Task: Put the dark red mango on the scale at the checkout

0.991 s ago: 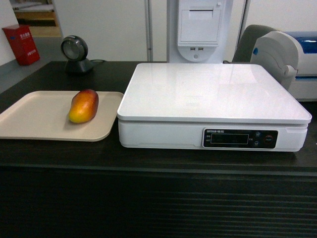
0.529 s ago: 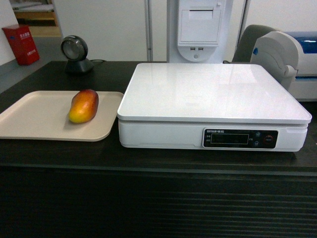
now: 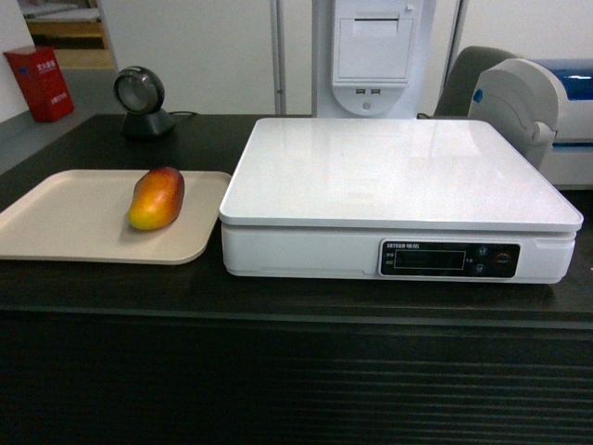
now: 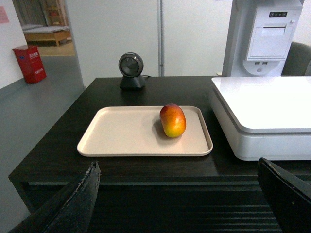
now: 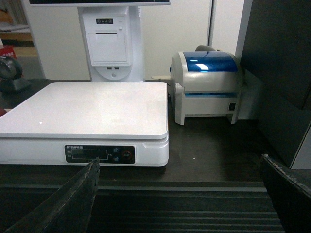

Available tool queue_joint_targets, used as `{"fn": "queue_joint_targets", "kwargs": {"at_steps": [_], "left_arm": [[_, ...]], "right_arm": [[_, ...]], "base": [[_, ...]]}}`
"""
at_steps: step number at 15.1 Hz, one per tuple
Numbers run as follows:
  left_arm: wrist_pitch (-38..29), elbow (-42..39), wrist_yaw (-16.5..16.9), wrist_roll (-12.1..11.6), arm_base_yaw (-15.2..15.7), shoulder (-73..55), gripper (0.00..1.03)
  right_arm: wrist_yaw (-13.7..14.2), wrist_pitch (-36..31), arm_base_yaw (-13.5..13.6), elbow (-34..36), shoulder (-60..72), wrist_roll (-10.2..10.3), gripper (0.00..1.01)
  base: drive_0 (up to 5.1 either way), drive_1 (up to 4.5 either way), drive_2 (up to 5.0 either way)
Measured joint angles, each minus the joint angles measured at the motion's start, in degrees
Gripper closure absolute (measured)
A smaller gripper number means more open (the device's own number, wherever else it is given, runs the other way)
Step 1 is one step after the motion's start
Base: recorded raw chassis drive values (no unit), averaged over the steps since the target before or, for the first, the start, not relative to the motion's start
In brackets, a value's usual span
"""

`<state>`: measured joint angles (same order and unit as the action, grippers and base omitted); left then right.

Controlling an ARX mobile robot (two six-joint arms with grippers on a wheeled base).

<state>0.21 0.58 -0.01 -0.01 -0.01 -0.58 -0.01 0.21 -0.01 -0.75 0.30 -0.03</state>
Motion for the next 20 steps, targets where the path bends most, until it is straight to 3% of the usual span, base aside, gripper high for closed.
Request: {"fn": "queue_joint_targets", "kwargs": {"at_steps": [1,2,3,5,8,10,11,14,16,20], "left_arm": [[7.67,2.78,-11.39,3.26,-5.25,-4.07,0.05],[4.42,9.27,-33.44,9.31,-17.29,-19.56,0.05],[-3.78,11.72,-34.12,9.20,-13.90,-25.99,0.05],[-12.96,13.33,-27.45,8.26,-8.61,-33.92,0.05],[-28.83,17.94,-14.82,5.97,0.09,-53.16,0.05],[-39.80,27.30,-5.92,4.00,4.15,-71.41,0.05],[-41.38,32.24,-3.19,2.99,4.94,-78.90,0.05],[-37.57,46.34,3.15,-0.17,5.90,-97.77,0.05],[-33.44,55.06,6.27,-0.48,5.97,-106.42,0.05],[-23.76,73.46,9.33,-1.77,5.33,-119.97,0.05]], "right_arm": [[0.04,0.00,0.00,0.00,0.00,0.00,0.03],[0.00,0.00,0.00,0.00,0.00,0.00,0.03],[0.00,0.04,0.00,0.00,0.00,0.00,0.03],[0.00,-0.02,0.00,0.00,0.00,0.00,0.03],[0.00,0.00,0.00,0.00,0.00,0.00,0.03],[-0.02,0.00,0.00,0.00,0.00,0.00,0.03],[0.00,0.00,0.00,0.00,0.00,0.00,0.03],[0.00,0.00,0.00,0.00,0.00,0.00,0.03],[0.00,0.00,0.00,0.00,0.00,0.00,0.03],[-0.02,0.00,0.00,0.00,0.00,0.00,0.03]], "base": [[0.0,0.00,0.0],[0.0,0.00,0.0],[0.0,0.00,0.0],[0.0,0.00,0.0],[0.0,0.00,0.0],[0.0,0.00,0.0],[0.0,0.00,0.0],[0.0,0.00,0.0],[0.0,0.00,0.0],[0.0,0.00,0.0]]}}
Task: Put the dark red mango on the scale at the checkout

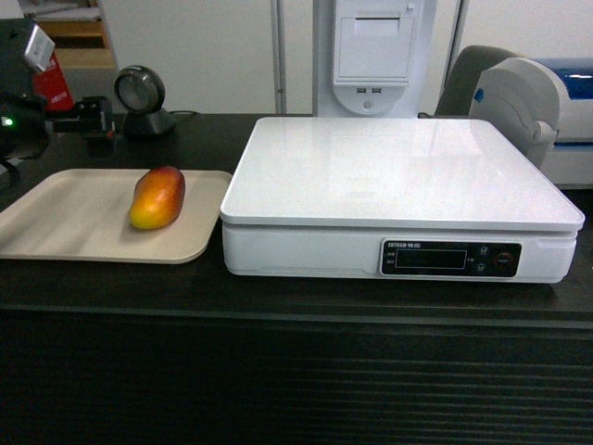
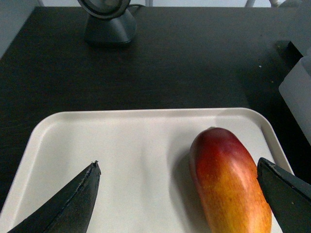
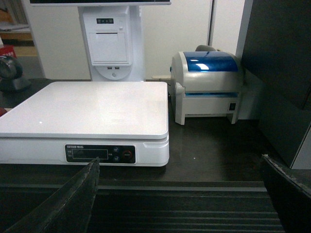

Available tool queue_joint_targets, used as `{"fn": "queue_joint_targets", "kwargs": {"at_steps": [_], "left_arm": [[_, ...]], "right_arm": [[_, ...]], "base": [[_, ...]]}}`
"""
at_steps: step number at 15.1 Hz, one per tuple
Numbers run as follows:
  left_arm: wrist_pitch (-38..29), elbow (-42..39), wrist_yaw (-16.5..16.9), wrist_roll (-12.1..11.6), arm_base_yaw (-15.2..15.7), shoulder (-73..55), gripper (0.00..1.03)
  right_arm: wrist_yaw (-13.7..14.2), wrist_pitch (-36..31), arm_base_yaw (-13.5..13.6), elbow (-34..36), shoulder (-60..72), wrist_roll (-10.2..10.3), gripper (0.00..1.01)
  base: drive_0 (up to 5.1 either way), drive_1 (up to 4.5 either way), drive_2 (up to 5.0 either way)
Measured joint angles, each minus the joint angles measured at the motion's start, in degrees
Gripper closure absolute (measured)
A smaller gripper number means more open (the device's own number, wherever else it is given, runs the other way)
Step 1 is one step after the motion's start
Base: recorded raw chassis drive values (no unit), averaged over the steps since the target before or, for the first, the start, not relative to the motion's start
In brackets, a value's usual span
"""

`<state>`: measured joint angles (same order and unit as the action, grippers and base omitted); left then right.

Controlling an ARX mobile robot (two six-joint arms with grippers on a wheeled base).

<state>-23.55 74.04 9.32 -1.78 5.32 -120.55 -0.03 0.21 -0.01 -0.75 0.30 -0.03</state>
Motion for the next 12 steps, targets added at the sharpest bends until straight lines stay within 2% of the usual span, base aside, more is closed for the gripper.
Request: {"fn": "queue_joint_targets", "kwargs": {"at_steps": [2,4,7,12], "left_arm": [[5.35,9.68,1.92,0.35,-0.87,-6.54,0.05],[7.85,12.74,3.21,0.35,-2.51,-7.58,0.05],[9.99,14.73,3.17,-0.22,-5.66,-8.55,0.05],[11.63,15.17,0.50,-2.58,-5.77,-10.47,0.05]], "right_arm": [[0.02,0.00,0.00,0.00,0.00,0.00,0.03],[0.00,0.00,0.00,0.00,0.00,0.00,0.03],[0.02,0.00,0.00,0.00,0.00,0.00,0.03],[0.02,0.00,0.00,0.00,0.00,0.00,0.03]], "base": [[0.0,0.00,0.0],[0.0,0.00,0.0],[0.0,0.00,0.0],[0.0,0.00,0.0]]}}
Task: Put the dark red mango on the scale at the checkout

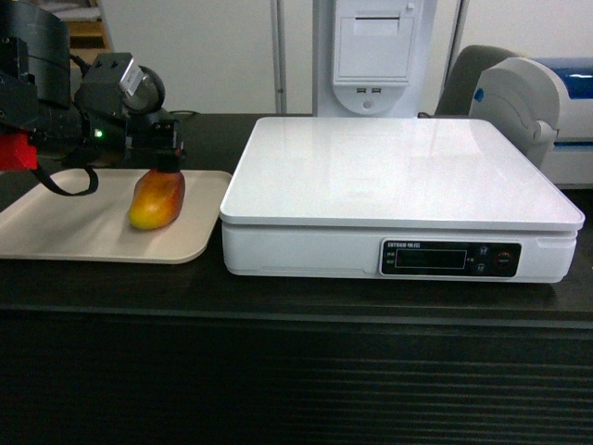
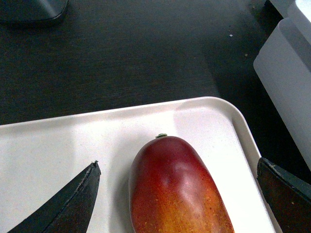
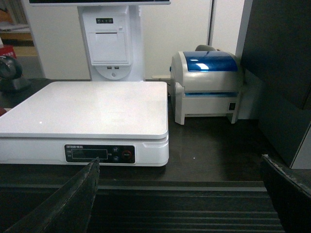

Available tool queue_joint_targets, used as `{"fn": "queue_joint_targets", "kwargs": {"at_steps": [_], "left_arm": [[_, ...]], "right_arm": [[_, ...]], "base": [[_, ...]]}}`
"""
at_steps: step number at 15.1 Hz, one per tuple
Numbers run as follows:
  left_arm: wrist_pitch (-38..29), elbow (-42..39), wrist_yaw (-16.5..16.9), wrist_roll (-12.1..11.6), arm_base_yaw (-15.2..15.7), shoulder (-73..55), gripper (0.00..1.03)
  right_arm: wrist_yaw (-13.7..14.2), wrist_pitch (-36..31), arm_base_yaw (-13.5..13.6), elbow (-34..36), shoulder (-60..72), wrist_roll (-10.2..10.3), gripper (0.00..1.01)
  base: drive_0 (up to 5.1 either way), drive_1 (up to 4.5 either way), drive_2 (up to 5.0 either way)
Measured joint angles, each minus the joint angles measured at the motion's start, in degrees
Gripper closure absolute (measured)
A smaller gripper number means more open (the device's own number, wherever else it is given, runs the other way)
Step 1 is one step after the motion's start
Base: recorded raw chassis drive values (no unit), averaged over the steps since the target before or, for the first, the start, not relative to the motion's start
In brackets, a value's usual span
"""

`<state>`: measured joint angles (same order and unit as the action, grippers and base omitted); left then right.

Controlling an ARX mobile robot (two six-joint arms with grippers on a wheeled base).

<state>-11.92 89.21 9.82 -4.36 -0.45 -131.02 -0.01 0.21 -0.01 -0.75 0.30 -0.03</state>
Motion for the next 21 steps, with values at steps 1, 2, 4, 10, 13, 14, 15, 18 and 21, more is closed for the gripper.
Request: {"fn": "queue_joint_targets", "kwargs": {"at_steps": [1,2,4,10,13,14,15,18,21], "left_arm": [[0.37,0.20,0.04,-0.13,-0.17,0.00,0.05],[1.16,0.50,0.09,-0.15,-0.35,-0.24,0.05],[3.15,1.75,-0.04,-0.17,-0.92,-1.81,0.05],[8.04,2.82,-1.73,-1.20,-1.18,-4.70,0.05],[8.28,2.82,-2.32,-2.58,-1.25,-4.70,0.29],[8.31,2.80,-2.27,-2.64,-1.22,-4.70,0.38],[8.04,2.54,-2.29,-3.13,-1.09,-4.70,0.41],[6.71,0.66,-2.36,-3.63,-0.85,-3.80,0.42],[6.38,-0.96,-2.73,-3.67,-1.25,-1.38,0.42]], "right_arm": [[0.00,0.00,0.00,0.00,0.00,0.00,0.03],[0.00,0.00,0.00,0.00,0.00,0.00,0.03],[0.00,0.00,0.00,0.00,0.00,0.00,0.03],[0.00,0.00,0.00,0.00,0.00,0.00,0.03],[0.00,0.00,0.00,0.00,0.00,0.00,0.03],[0.00,0.00,0.00,0.00,0.00,0.00,0.03],[0.00,0.00,0.00,0.00,0.00,0.00,0.03],[0.00,0.00,0.00,0.00,0.00,0.00,0.03],[0.00,0.00,0.00,0.00,0.00,0.00,0.03]], "base": [[0.0,0.00,0.0],[0.0,0.00,0.0],[0.0,0.00,0.0],[0.0,0.00,0.0],[0.0,0.00,0.0],[0.0,0.00,0.0],[0.0,0.00,0.0],[0.0,0.00,0.0],[0.0,0.00,0.0]]}}
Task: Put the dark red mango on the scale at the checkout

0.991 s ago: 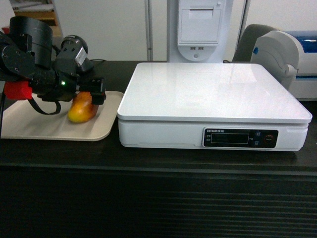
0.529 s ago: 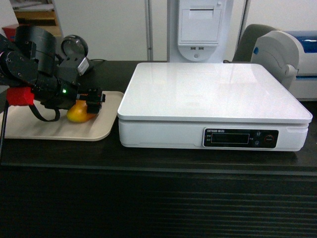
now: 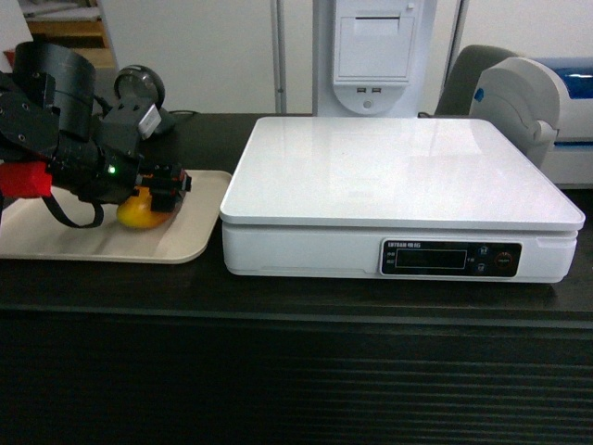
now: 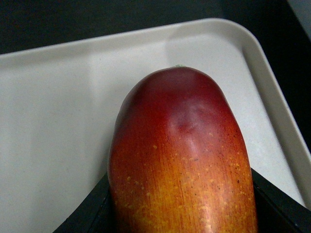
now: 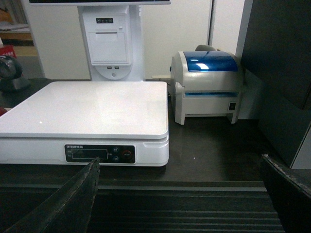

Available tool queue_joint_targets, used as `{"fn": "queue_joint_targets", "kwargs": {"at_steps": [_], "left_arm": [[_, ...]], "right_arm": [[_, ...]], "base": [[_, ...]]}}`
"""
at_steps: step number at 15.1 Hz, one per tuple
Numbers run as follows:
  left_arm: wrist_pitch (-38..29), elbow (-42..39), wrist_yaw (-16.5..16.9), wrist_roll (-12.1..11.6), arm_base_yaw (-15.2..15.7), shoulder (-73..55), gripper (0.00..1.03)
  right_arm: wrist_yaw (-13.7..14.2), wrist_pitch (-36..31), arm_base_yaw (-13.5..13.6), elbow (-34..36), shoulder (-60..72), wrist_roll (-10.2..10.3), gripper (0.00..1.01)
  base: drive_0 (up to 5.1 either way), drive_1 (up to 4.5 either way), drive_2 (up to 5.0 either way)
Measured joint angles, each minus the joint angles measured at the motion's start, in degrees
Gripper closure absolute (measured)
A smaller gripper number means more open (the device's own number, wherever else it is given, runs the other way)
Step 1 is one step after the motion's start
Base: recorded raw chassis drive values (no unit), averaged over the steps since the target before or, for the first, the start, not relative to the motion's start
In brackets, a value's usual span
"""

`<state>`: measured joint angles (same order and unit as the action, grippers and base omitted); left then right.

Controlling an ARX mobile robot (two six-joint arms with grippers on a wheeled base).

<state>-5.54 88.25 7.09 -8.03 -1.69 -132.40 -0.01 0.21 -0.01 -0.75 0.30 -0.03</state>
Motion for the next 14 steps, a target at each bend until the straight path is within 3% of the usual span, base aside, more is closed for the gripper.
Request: {"fn": "queue_joint_targets", "kwargs": {"at_steps": [3,6,8,12,14], "left_arm": [[-0.92,1.29,0.48,0.46,-3.21,7.76,0.42],[1.44,8.09,1.68,4.76,-11.15,9.42,0.42],[3.06,11.72,1.70,5.46,-16.79,7.67,0.43],[5.57,13.75,1.75,8.11,-23.87,3.30,0.43],[6.47,15.17,1.70,9.03,-25.94,1.18,0.43]], "right_arm": [[0.00,0.00,0.00,0.00,0.00,0.00,0.03],[0.00,0.00,0.00,0.00,0.00,0.00,0.03],[0.00,0.00,0.00,0.00,0.00,0.00,0.03],[0.00,0.00,0.00,0.00,0.00,0.00,0.03],[0.00,-0.02,0.00,0.00,0.00,0.00,0.03]], "base": [[0.0,0.00,0.0],[0.0,0.00,0.0],[0.0,0.00,0.0],[0.0,0.00,0.0],[0.0,0.00,0.0]]}}
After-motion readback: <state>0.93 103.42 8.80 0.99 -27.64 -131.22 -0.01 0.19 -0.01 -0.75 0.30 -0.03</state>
